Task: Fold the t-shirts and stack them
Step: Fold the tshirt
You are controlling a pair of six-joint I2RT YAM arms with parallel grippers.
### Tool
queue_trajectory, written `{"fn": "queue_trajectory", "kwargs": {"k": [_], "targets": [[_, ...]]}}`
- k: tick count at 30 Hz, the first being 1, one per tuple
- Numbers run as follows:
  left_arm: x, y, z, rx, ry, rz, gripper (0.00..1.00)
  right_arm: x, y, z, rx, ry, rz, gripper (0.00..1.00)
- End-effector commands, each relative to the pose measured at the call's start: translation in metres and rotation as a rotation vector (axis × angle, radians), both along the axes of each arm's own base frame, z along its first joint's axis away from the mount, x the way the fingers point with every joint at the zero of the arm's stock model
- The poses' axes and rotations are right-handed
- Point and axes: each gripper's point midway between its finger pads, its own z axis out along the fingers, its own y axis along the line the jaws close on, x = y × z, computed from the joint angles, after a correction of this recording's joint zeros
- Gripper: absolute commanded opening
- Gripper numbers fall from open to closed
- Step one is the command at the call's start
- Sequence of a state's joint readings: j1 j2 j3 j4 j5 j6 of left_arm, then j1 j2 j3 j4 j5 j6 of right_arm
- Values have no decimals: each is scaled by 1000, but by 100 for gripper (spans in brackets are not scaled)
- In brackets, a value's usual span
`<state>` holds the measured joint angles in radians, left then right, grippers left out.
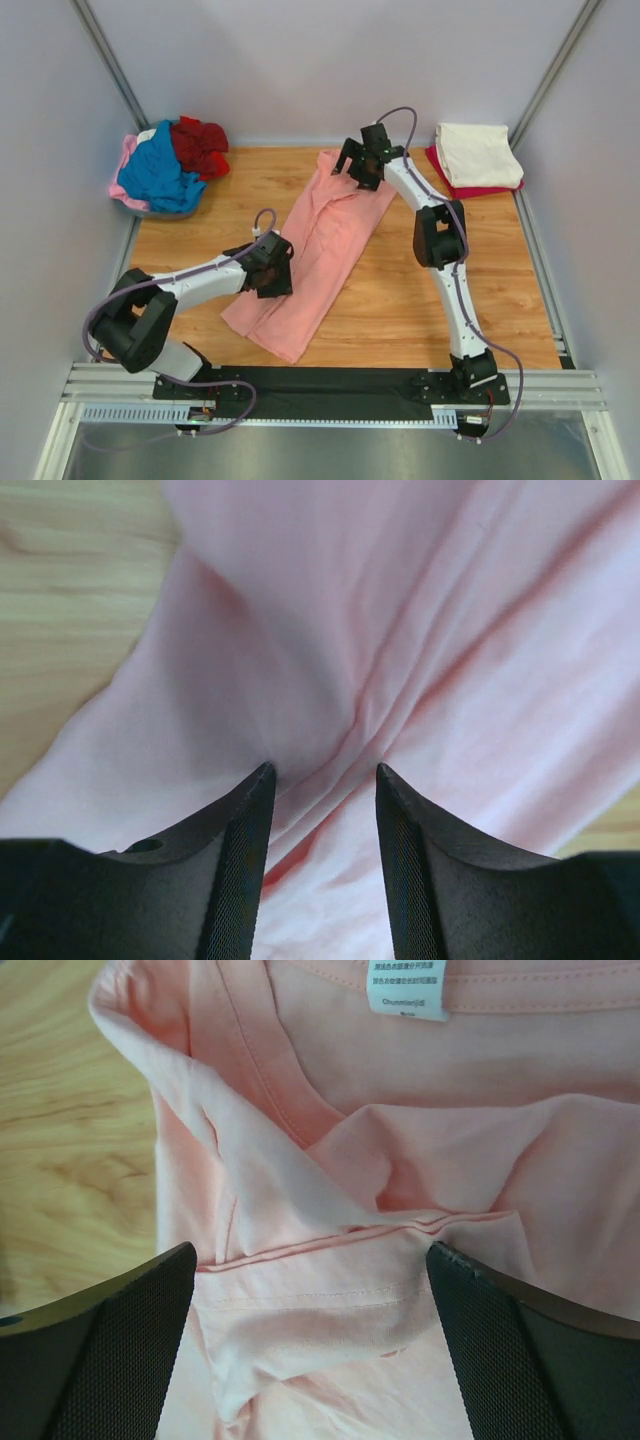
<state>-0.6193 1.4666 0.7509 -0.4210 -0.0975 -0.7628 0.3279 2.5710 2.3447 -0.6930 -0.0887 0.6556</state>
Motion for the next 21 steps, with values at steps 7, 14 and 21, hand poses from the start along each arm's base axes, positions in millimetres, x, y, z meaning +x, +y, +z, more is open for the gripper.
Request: {"fn": "queue_trajectory", "kwargs": {"k": [7, 14, 21], "targets": [[-39, -110, -5, -210, 113, -124, 52, 30, 80, -16, 260, -140, 206, 100], [-41, -144, 10, -152, 105, -200, 52, 42, 62, -34, 281, -143, 157, 99], [-48, -120, 27, -93, 93, -145, 53, 43, 50, -33, 257, -147, 136, 100]]}}
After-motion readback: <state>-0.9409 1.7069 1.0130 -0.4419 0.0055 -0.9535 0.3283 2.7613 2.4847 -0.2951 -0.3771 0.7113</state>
